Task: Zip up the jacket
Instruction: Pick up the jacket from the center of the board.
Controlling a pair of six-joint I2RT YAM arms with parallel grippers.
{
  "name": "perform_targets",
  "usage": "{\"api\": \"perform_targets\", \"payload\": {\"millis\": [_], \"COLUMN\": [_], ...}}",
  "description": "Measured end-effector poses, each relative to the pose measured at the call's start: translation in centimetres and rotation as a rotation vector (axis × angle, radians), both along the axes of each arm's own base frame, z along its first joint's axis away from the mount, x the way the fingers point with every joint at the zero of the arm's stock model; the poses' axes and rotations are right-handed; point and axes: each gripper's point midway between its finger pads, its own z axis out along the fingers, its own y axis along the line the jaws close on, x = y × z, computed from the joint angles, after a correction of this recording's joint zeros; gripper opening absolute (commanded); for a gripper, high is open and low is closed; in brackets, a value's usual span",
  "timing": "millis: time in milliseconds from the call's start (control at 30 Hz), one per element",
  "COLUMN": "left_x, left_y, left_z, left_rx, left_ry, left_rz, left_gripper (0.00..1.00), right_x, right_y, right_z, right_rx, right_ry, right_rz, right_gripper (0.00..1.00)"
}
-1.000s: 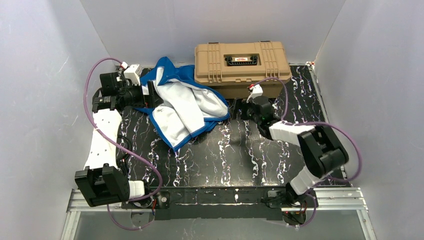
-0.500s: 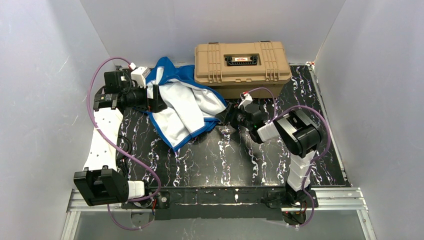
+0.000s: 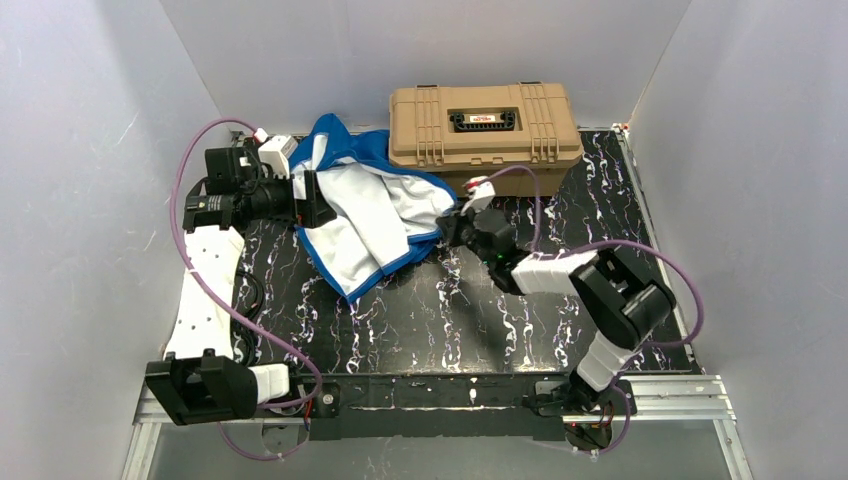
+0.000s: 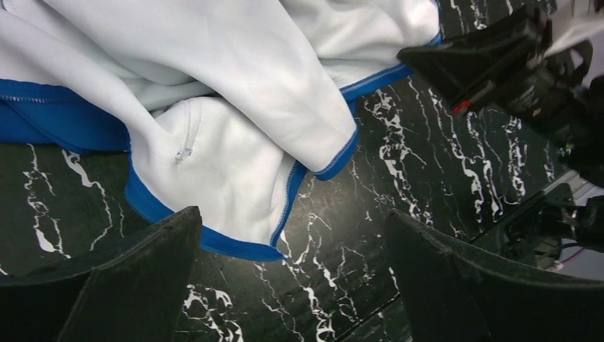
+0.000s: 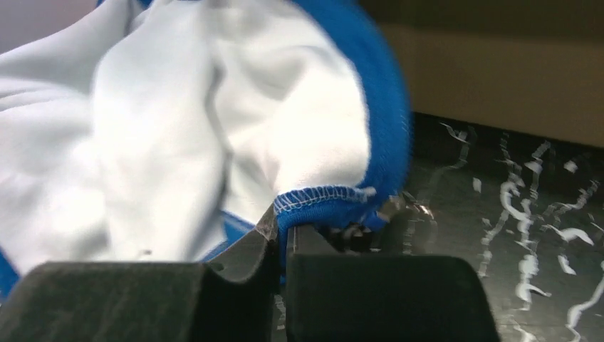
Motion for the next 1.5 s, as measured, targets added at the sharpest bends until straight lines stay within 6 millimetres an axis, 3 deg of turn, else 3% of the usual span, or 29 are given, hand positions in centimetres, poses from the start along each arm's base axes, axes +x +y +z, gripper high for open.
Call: {"api": "perform_targets", "payload": {"millis": [100, 233, 333, 467, 733, 967, 1100, 1233, 1300, 1433, 1500], "left_x": [-0.8, -1.7, -2.6, -4.0, -7.0, -7.1, -7.2, -7.0, -6.7, -6.8, -7.0], "left_y": [-0.5, -1.5, -2.4, -3.4, -7.3, -7.2, -7.3, -7.6, -7.6, -7.3, -7.1], "left_z": [0.8, 2.0, 2.0, 0.4, -4.3, -6.5, -7.9, -8.5, -8.7, -8.9, -9.1], "left_rx": [-0.044, -0.133, -0.212, -0.281, -0.297, -0.283, -0.284, -0.294, -0.291, -0.262, -0.244], "left_ry": [0.010, 0.039, 0.085, 0.165, 0.334, 0.368, 0.393, 0.413, 0.410, 0.393, 0.388], "left_rz": [0.020, 0.050, 0.068, 0.090, 0.032, 0.067, 0.077, 0.080, 0.077, 0.062, 0.055], "left_gripper": [1.00, 0.99, 0.99, 0.99, 0.99, 0.99, 0.76, 0.29, 0.16, 0.06, 0.00], "right_x": [-2.8, -9.3, -13.8, -17.6, -20.7, -20.8, -20.8, -20.7, -20.8, -20.8, -20.8], "right_y": [3.3, 7.1, 8.1, 8.4, 10.7, 12.9, 14.0, 14.9, 15.3, 15.7, 15.8], "right_z": [2.6, 3.6, 2.8, 2.0, -1.3, 1.5, 2.5, 2.1, 1.5, 0.4, -0.1], "right_rx": [-0.168, -0.419, -0.614, -0.820, -1.208, -1.198, -1.168, -1.167, -1.173, -1.190, -1.195], "right_ry": [-0.162, -0.387, -0.539, -0.723, -1.036, -1.087, -1.084, -1.075, -1.066, -1.043, -1.022], "right_rz": [0.050, 0.162, 0.238, 0.317, 0.437, 0.373, 0.350, 0.349, 0.356, 0.366, 0.374], "right_gripper": [0.01, 0.01, 0.01, 0.01, 0.01, 0.01, 0.01, 0.01, 0.04, 0.32, 0.52]}}
